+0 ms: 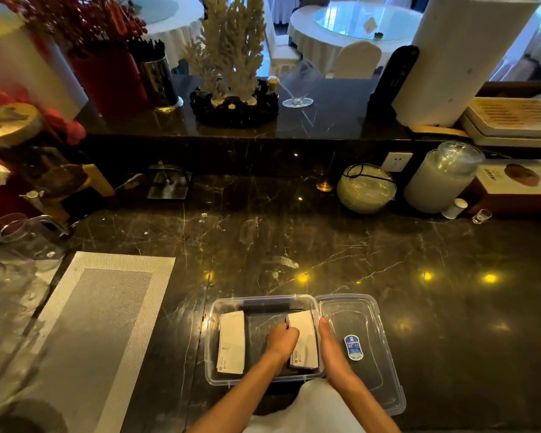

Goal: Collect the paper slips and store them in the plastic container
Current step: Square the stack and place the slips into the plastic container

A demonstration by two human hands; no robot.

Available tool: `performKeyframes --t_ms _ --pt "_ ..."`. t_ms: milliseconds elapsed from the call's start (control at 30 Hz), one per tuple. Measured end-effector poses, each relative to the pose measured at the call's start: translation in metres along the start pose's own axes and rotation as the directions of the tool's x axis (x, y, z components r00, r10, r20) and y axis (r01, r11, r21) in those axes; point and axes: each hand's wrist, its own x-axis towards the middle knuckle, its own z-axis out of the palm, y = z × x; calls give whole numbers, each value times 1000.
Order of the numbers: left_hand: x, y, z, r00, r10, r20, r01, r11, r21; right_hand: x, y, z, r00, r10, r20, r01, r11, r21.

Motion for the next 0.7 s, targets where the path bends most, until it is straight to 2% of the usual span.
performKeyframes --t_ms 200,400,600,700 --pt "0 -2 -11 997 -12 72 13 1000 -11 -1 1 1 999 -29 -21 27 997 -71" --pt "6 -17 -31 994 5 -105 -6 1000 -7 2 7 -6 994 -87 -59 65 950 -305" --pt "4 -29 -41 987 -51 -154 56 998 24 1 8 -5 993 -94 -77 58 922 -384" --pt "3 -36 -46 973 -58 -224 64 998 21 1 7 -5 993 -83 -79 45 919 -392"
